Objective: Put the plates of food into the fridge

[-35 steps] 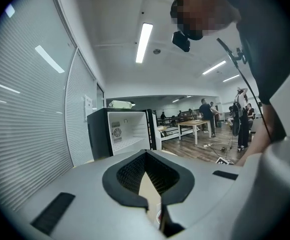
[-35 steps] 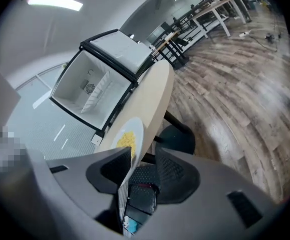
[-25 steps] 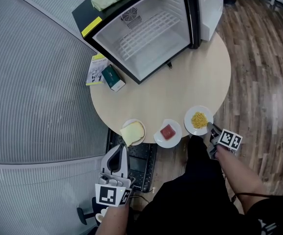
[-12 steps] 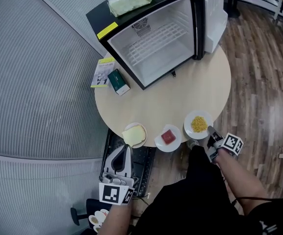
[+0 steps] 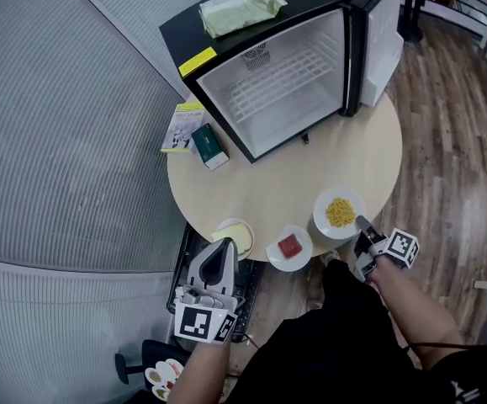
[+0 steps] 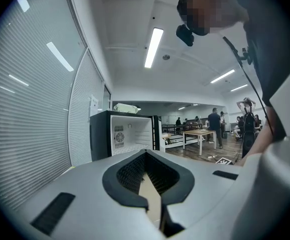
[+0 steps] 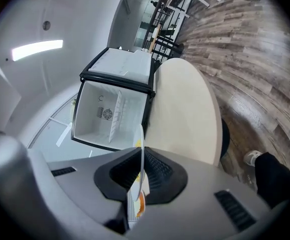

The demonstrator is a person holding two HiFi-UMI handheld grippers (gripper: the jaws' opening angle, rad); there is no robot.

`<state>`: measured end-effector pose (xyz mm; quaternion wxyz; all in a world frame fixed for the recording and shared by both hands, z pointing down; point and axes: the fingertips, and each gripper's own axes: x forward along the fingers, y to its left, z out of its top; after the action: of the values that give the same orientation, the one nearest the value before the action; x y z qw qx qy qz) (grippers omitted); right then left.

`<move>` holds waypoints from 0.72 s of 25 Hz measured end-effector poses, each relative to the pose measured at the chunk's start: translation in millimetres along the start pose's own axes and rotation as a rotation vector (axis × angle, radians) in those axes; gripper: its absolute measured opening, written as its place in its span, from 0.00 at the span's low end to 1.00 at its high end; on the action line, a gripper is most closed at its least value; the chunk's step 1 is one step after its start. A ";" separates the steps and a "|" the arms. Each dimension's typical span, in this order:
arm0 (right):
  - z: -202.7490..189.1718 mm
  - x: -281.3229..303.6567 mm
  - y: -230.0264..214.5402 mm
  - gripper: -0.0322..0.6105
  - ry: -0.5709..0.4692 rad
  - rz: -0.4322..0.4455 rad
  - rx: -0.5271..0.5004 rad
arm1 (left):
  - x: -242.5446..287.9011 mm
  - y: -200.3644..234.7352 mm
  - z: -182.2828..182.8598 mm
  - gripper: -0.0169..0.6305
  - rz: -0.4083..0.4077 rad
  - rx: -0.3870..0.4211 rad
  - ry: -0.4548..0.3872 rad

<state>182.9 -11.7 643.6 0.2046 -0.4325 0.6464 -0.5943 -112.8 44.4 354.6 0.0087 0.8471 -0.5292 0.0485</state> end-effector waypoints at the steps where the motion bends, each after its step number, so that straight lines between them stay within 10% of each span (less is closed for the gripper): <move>1: 3.5 3.4 5.5 0.08 0.004 0.006 -0.001 | 3.4 1.7 1.0 0.03 0.006 -0.006 -0.003; 18: 60.8 80.3 105.3 0.08 0.072 0.149 -0.015 | 44.1 41.1 29.6 0.03 0.111 -0.011 -0.061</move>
<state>153.5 -120.6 551.3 0.2215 -0.3632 0.6883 -0.5876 -128.3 -15.2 327.6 -0.0055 0.8175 -0.5755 0.0201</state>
